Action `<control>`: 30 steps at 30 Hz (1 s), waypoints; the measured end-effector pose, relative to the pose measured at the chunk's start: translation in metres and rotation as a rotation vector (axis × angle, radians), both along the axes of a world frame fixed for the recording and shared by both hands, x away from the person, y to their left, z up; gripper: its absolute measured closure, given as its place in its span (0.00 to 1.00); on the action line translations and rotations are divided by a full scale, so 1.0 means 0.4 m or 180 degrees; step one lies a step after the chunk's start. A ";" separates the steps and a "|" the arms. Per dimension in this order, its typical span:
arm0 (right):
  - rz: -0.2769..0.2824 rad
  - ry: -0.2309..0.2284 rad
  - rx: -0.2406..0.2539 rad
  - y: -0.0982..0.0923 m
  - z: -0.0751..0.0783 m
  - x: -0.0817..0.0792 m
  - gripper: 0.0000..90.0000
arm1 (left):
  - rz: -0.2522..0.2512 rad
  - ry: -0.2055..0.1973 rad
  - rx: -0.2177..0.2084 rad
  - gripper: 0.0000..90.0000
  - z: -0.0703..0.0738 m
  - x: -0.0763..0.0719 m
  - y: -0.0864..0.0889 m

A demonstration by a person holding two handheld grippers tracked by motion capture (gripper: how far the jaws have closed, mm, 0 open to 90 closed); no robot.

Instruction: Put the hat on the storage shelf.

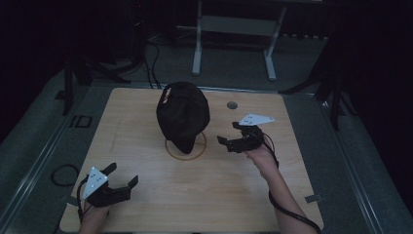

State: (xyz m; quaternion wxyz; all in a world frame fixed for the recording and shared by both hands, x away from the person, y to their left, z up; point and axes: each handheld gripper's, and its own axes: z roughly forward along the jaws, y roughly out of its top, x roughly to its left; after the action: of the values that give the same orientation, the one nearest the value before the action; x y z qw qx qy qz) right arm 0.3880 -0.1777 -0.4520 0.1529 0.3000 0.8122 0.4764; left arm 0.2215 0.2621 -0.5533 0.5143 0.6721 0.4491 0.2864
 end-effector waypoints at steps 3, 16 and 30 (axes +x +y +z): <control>0.0001 0.0018 0.0003 -0.002 -0.009 -0.005 0.15 | -0.0002 0.0000 0.0006 0.06 0.000 0.000 0.000; 0.0027 0.0089 -0.0051 -0.023 -0.062 -0.042 0.15 | 0.0002 0.0003 0.0040 0.06 0.000 -0.001 0.000; 0.0023 0.0133 -0.0094 -0.037 -0.119 -0.058 0.15 | -0.0022 -0.0033 -0.0003 0.06 0.002 -0.003 0.003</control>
State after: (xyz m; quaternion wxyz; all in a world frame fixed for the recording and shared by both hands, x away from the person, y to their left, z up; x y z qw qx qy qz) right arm 0.3648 -0.1924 -0.4995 0.1386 0.3047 0.8232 0.4585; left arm 0.2202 0.2633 -0.5526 0.5179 0.6719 0.4443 0.2880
